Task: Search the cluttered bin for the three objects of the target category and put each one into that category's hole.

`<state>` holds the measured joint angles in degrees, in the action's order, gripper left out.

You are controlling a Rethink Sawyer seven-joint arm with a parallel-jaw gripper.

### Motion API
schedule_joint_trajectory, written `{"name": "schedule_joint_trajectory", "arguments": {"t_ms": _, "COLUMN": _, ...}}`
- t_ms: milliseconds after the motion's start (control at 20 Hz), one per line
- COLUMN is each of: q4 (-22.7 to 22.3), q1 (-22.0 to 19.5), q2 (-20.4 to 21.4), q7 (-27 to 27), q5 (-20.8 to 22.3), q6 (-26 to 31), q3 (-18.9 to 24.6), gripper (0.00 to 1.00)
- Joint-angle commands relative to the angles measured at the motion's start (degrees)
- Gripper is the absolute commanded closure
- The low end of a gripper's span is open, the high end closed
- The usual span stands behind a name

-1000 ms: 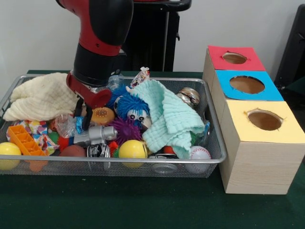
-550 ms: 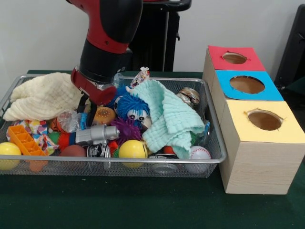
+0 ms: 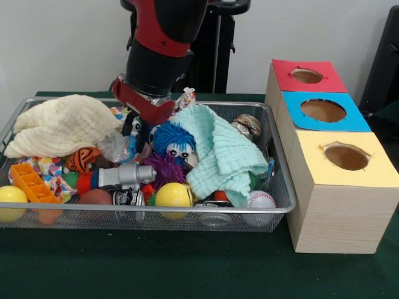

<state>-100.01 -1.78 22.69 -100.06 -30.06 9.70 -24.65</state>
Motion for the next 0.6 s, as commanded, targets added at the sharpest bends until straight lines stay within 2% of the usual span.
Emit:
{"name": "schedule_joint_trajectory", "arguments": {"t_ms": 50, "q4": 5.04, "q1": 3.52, "q2": 2.6, "q7": -13.33, "q5": -0.17, "q6": 16.13, "q3": -0.19, "gripper": 1.0}}
{"name": "schedule_joint_trajectory", "arguments": {"t_ms": 300, "q4": 7.35, "q1": 3.74, "q2": 4.01, "q7": -12.98, "q5": 0.59, "q6": 25.02, "q3": 1.46, "gripper": 1.0}}
{"name": "schedule_joint_trajectory", "arguments": {"t_ms": 350, "q4": 7.87, "q1": 3.7, "q2": 3.93, "q7": -12.91, "q5": 0.55, "q6": 25.88, "q3": 1.77, "gripper": 1.0}}
{"name": "schedule_joint_trajectory", "arguments": {"t_ms": 400, "q4": 6.51, "q1": 2.39, "q2": 4.34, "q7": -11.36, "q5": 0.48, "q6": 25.26, "q3": 3.23, "gripper": 1.0}}
{"name": "schedule_joint_trajectory", "arguments": {"t_ms": 600, "q4": 7.22, "q1": 1.76, "q2": 4.76, "q7": -10.72, "q5": 0.41, "q6": 27.53, "q3": 4.09, "gripper": 1.0}}
